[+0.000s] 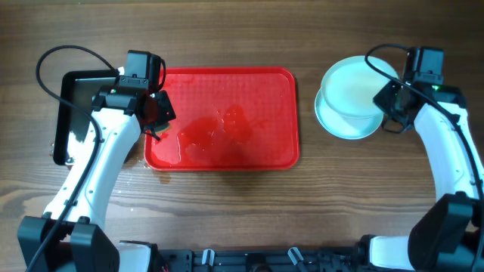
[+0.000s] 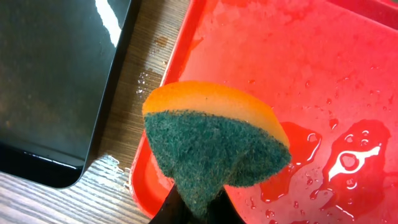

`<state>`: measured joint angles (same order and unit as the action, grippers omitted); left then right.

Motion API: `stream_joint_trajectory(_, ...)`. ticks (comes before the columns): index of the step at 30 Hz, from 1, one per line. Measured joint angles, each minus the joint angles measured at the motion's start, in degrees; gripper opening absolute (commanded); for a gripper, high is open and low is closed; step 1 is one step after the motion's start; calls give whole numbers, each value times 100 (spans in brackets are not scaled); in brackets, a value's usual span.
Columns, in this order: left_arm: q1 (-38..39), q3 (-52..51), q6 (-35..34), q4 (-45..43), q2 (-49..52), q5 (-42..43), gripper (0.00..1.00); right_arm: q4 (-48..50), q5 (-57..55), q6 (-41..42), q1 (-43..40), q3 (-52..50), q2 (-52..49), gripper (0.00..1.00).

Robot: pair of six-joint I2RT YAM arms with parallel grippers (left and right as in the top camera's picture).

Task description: Clean dirty plates on tray and stack at the side

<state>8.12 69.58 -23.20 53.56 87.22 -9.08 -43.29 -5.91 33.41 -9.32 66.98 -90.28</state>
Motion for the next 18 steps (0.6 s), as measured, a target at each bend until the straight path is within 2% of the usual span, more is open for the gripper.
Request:
stream_joint_trajectory(2, 0, 0, 0, -2, 0, 0, 4, 11, 87, 7, 0, -11, -157, 16)
stream_joint_trajectory(3, 0, 0, 2, -7, 0, 0, 4, 4, 101, 26, 0, -13, -260, 23)
stream_joint_trajectory(7, 0, 0, 2, -15, 0, 0, 4, -63, 184, 72, 0, -20, -505, 34)
stream_joint_trajectory(9, 0, 0, 2, -22, 0, 0, 4, -52, 409, 48, -7, -22, -538, 43)
stream_joint_trajectory(13, 0, 0, 2, -83, 0, 0, 4, 358, 2140, -417, -2, -22, -535, 59)
stream_joint_trajectory(15, 0, 0, 2, -149, 0, 2, 4, 487, 3128, -601, 63, -22, -535, 77)
stream_joint_trajectory(16, 0, 0, 0, -190, 0, 0, 4, 522, 3613, -649, 164, -22, -535, 98)
stream_joint_trajectory(18, -39, 0, 2, -328, 0, 4, 4, 492, 4240, -800, 531, -22, -535, 100)
